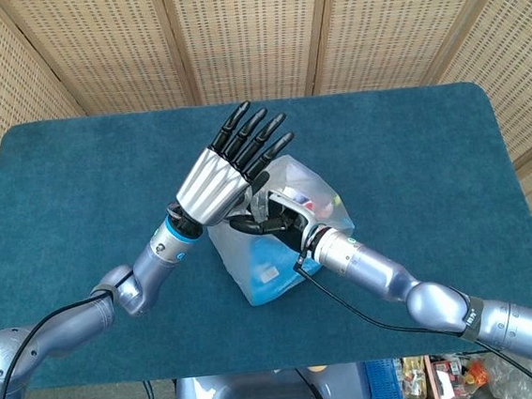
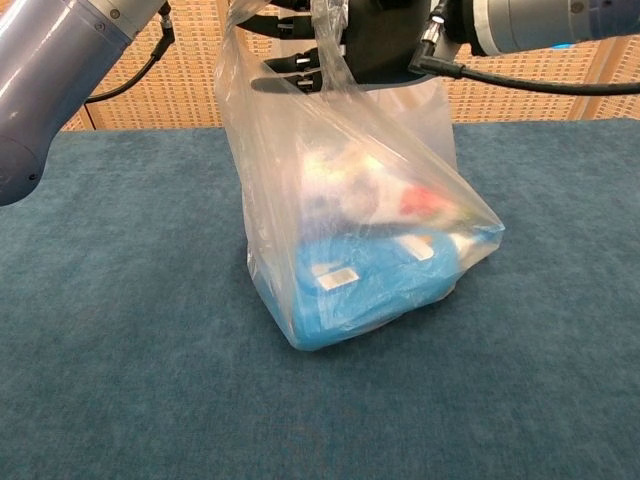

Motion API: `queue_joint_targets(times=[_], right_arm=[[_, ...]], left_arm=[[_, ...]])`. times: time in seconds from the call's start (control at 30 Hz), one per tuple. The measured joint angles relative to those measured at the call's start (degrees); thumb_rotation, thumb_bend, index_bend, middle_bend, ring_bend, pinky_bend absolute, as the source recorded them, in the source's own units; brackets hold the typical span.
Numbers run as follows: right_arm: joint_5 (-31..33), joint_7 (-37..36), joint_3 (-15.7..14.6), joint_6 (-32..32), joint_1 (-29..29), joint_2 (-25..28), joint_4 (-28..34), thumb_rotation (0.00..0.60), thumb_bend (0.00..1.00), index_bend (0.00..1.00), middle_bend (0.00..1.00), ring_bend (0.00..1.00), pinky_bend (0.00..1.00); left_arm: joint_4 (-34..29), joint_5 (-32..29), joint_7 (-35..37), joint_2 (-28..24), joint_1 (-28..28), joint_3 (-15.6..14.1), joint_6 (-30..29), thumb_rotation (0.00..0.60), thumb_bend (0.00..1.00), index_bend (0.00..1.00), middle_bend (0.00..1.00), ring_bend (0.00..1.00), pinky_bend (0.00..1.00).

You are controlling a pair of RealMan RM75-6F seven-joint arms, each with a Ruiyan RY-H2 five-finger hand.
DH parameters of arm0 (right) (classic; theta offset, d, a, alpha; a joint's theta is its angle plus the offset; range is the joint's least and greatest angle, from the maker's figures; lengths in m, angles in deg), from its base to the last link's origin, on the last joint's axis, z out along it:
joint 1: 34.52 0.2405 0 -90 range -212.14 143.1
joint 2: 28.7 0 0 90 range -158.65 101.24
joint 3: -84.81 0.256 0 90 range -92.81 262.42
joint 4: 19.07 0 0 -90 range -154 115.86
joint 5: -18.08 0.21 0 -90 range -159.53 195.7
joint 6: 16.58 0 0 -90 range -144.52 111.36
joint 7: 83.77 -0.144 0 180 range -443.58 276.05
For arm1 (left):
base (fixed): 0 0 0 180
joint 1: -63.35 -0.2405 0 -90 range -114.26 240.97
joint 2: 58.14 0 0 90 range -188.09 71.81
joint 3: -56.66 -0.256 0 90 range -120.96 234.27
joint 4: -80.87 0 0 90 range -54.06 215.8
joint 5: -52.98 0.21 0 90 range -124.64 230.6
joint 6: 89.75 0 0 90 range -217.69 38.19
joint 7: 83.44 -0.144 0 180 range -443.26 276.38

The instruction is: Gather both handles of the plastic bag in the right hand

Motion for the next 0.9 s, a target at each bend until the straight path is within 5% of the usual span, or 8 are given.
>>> queue_joint_targets(times=[0.57,0.9], right_arm=[[-1.2,-1.9,1.6,-2.2,-2.7,2.9,0.7,0.6,0.36,0.3,0.25,0.06,0.15],[-1.7,-2.4,1.8,-5.1,-2.1,1.8,0.4,0.6,0.38,0.33,0.36,0.15,0.16]], left_arm=[[0.4,-0.2,0.3,-1.0,-0.7,0.0,0.2,0.6,0.39,0.0,0.0,0.0,0.0],[0.6,-0.8,-0.2,0.0,-0.2,0.4,0.9,0.6,0.39,0.0,0.0,0.0,0.0]])
